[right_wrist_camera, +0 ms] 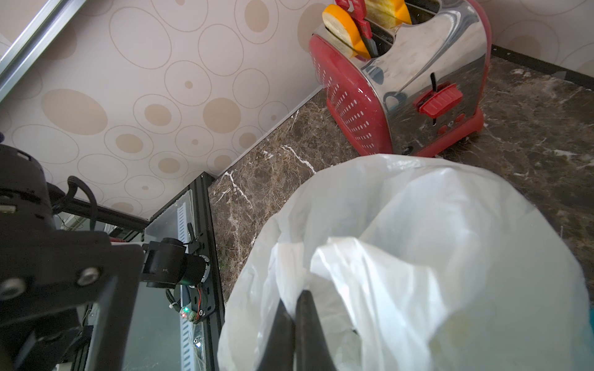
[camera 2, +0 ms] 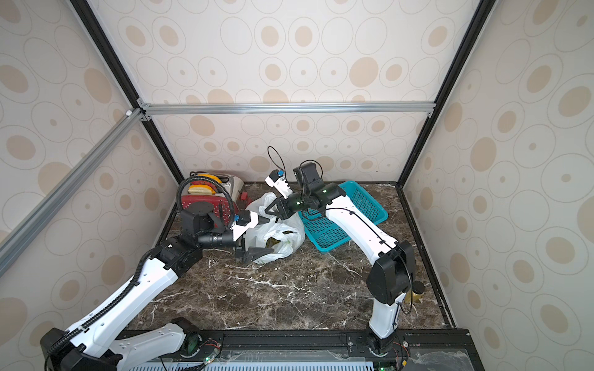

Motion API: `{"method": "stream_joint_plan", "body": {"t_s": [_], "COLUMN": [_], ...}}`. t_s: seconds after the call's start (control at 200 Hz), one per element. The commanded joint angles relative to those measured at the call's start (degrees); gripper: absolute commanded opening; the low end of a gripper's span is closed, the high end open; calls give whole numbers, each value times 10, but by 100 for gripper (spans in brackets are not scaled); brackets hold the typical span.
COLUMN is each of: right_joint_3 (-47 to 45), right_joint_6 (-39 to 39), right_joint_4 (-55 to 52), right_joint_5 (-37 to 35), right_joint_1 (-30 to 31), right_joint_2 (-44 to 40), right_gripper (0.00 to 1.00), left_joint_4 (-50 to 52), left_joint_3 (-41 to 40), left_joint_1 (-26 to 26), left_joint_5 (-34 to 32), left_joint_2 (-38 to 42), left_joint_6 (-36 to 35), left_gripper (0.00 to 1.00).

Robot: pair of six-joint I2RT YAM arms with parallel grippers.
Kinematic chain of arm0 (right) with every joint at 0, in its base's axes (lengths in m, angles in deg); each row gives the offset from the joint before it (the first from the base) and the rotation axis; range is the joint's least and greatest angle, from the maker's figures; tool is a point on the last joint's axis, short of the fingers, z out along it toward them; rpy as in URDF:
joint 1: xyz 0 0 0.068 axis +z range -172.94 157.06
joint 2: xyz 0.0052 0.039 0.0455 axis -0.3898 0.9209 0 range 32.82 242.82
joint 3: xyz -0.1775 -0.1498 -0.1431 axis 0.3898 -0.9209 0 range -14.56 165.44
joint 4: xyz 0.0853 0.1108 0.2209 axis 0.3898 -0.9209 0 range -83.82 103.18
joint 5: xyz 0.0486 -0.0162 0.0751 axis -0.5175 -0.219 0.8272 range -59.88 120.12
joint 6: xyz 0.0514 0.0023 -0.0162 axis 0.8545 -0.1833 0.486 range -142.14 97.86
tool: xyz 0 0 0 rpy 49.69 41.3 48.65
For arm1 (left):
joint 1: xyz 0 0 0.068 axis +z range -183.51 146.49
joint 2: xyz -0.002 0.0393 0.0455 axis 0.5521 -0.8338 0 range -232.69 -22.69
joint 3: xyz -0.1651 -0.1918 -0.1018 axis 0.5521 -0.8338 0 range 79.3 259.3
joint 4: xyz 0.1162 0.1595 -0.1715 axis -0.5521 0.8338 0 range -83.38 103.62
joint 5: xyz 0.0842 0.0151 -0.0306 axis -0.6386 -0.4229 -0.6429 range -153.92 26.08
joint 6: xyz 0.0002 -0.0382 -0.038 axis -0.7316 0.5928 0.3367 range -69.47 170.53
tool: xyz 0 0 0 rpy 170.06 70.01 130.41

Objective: Place the pineapple into a plastic bag & tie a knot
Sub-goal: Cross the plastic bag at the center of the board.

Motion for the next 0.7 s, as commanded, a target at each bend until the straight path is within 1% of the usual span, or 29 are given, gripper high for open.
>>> {"method": "stream_joint_plan", "body": {"t_s": [0.0, 0.03, 0.07, 0.14, 0.27, 0.351, 0.431, 0.561, 0.636, 0.696], "right_joint_3": [11, 11, 11, 11, 12, 14, 17, 20, 13, 0], "right_joint_6": [-3, -3, -3, -4, -8, -11, -15, -35, -41, -43], "right_joint_4": [-8, -8, -9, -9, -12, -14, -16, -24, -20, -5], "right_joint_5": [0, 0, 1, 0, -3, -6, -16, -50, -68, -76], "right_joint_1": [2, 2, 2, 2, 1, -1, -4, -6, -6, -5], "right_joint_2": [6, 6, 6, 5, 2, -3, -11, -30, -45, -59], "right_gripper": [0, 0, 0, 0, 0, 0, 0, 0, 0, 0], "left_joint_4": [-51, -52, -49, -44, -31, -1, -7, -108, -146, -150], "left_joint_3": [40, 45, 50, 56, 57, 62, 49, -25, -55, -64], "left_joint_1": [-9, -10, -11, -12, -14, -13, -12, -13, -10, -8], "left_joint_5": [-25, -18, -7, 5, 19, 14, -34, -136, -162, -162], "left_joint_2": [-18, -24, -31, -42, -48, -49, -41, -7, 5, 3], "left_joint_6": [8, 10, 11, 14, 7, -18, -27, -19, -4, 2], "left_gripper": [90, 85, 77, 57, 25, 0, 0, 0, 0, 0]}}
